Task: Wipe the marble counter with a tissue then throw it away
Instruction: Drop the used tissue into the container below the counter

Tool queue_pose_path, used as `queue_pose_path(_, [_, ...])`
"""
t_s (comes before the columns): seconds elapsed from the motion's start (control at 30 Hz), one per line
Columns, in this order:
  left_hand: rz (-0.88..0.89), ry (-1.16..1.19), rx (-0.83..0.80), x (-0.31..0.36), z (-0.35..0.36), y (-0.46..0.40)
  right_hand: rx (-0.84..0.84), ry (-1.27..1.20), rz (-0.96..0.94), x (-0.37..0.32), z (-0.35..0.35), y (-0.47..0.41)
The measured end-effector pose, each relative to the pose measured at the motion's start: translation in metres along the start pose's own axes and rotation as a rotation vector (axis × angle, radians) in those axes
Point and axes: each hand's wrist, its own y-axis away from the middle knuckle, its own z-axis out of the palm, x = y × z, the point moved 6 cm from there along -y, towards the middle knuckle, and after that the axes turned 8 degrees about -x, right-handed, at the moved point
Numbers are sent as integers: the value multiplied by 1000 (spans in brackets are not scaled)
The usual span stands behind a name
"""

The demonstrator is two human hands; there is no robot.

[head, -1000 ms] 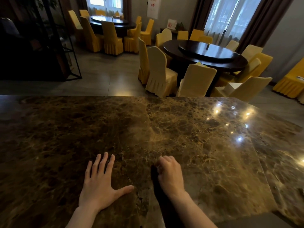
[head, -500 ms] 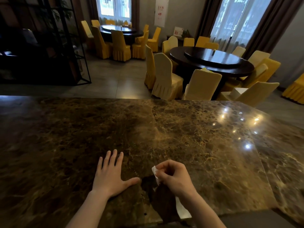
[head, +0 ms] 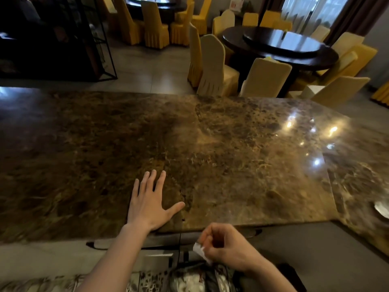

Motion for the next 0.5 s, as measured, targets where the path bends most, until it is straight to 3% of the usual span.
queue_pose_path(0.2, [-13,-10,-6,1,2,1,167,368,117,56,18,-4])
queue_pose_path(0.3, [-19,-27,-29,1,5,2,216,413,200,76,20,-5])
queue_pose_path(0.4, [-22,-52,-35,0,7,0,156,457,277,98,19,-7])
queue_pose_path(0.5, [-25,-14,3,5,-13,-19,130,490,239,90,3,-8])
